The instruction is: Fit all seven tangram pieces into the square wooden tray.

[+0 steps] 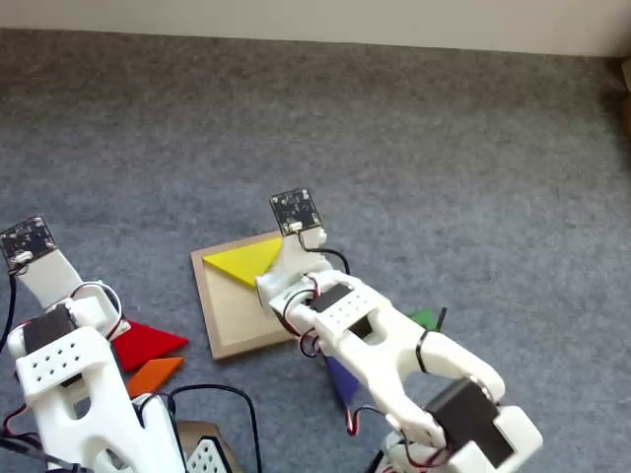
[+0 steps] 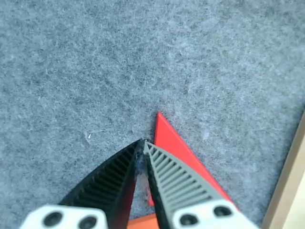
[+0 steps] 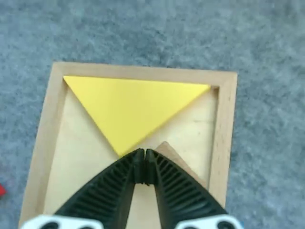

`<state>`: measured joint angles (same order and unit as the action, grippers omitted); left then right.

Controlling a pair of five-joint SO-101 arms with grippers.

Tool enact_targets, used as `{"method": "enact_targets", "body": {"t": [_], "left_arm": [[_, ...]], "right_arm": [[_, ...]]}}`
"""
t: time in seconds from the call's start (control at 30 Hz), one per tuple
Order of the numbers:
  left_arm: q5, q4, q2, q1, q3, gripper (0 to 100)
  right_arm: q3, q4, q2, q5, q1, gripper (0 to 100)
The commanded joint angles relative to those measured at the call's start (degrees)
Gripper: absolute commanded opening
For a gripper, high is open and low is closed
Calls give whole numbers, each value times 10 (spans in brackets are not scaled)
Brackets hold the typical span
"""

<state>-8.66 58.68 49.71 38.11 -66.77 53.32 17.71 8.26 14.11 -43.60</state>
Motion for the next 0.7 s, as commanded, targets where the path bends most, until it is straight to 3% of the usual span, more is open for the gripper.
{"method": "enact_targets", "body": {"t": [0.0,0.37,0.67], "left_arm": [[1,-7,11,2,12,6],[1,-7,11,2,12,6],[1,-15,8,1,12,6]], "right_arm": [[-7,84,44,-9,-7,29],[0,124,189,-9,24,29],[-7,153,102,-57,29,31]]}}
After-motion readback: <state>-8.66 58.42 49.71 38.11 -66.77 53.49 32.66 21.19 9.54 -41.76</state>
